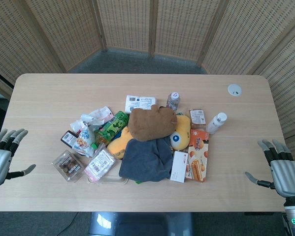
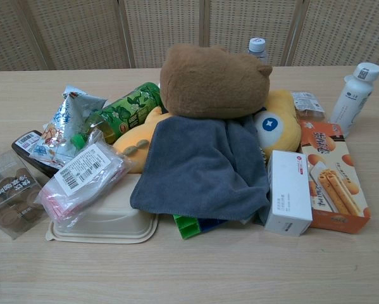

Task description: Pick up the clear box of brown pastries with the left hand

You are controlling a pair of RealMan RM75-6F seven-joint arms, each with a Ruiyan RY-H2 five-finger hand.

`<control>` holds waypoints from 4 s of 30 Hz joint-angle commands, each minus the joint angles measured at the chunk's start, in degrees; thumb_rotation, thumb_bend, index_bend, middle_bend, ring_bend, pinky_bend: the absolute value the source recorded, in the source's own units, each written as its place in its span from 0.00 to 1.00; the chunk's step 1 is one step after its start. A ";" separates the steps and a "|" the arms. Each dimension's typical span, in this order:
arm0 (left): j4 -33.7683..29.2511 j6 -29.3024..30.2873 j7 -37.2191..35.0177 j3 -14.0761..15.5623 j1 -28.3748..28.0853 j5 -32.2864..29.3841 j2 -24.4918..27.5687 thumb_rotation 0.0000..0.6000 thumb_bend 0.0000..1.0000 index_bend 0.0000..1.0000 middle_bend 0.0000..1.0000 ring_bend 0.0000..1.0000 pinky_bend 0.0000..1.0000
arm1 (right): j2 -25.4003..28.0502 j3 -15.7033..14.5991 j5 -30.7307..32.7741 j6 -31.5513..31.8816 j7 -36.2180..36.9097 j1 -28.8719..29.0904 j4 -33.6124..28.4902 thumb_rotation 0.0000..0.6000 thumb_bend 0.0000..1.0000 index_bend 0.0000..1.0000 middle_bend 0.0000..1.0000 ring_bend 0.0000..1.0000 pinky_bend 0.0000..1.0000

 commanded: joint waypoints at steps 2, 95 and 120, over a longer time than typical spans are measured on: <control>0.50 -0.09 -0.56 -0.15 -0.13 -0.18 -0.45 0.82 0.22 0.08 0.11 0.12 0.00 | 0.17 0.33 0.00 0.19 -0.11 0.12 -0.51 0.56 0.21 0.00 0.00 0.00 0.00; 12.53 -27.58 7.91 5.03 -15.28 -1.22 -14.95 0.99 0.22 0.32 0.43 0.46 0.00 | -1.10 3.57 -3.56 10.77 0.10 -2.92 1.17 0.57 0.22 0.00 0.00 0.00 0.00; 8.99 -15.83 -0.86 0.97 -13.36 -1.69 -9.45 1.00 0.22 0.50 0.71 0.77 0.26 | -2.28 4.00 -3.80 9.86 1.05 -2.14 2.28 0.57 0.23 0.00 0.00 0.00 0.00</control>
